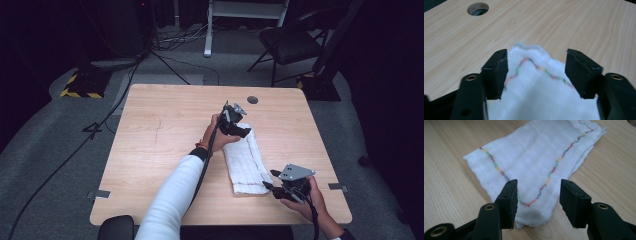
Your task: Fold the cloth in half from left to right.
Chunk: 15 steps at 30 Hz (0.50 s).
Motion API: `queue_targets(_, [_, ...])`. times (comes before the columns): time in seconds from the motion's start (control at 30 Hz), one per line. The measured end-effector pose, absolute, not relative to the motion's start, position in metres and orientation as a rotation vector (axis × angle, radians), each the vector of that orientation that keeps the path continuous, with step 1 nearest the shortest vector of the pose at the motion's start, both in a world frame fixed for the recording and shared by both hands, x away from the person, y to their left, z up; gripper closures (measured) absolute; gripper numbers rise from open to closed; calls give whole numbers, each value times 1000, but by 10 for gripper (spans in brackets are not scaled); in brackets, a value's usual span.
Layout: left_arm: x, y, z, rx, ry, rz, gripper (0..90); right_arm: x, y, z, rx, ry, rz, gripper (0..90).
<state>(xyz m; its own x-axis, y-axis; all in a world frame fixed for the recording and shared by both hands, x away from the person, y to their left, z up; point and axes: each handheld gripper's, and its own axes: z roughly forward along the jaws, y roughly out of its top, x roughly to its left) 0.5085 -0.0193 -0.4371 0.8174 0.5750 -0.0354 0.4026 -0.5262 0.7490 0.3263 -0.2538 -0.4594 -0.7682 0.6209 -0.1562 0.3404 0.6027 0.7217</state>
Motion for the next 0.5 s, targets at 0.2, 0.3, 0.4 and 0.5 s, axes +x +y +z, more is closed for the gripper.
queue_targets(0.2, [463, 0, -439, 2278, 561, 229, 287, 332, -259, -456, 810, 2407, 977, 424])
queue_targets(0.3, [439, 4, -447, 2331, 500, 237, 269, 337, -264, -454, 832, 2381, 976, 405])
queue_targets(0.4, [419, 7, -455, 2388, 455, 231, 272, 344, -270, -457, 849, 2378, 948, 389])
queue_targets(0.5, [403, 12, -462, 2401, 431, 223, 270, 351, -277, -466, 857, 2388, 877, 374])
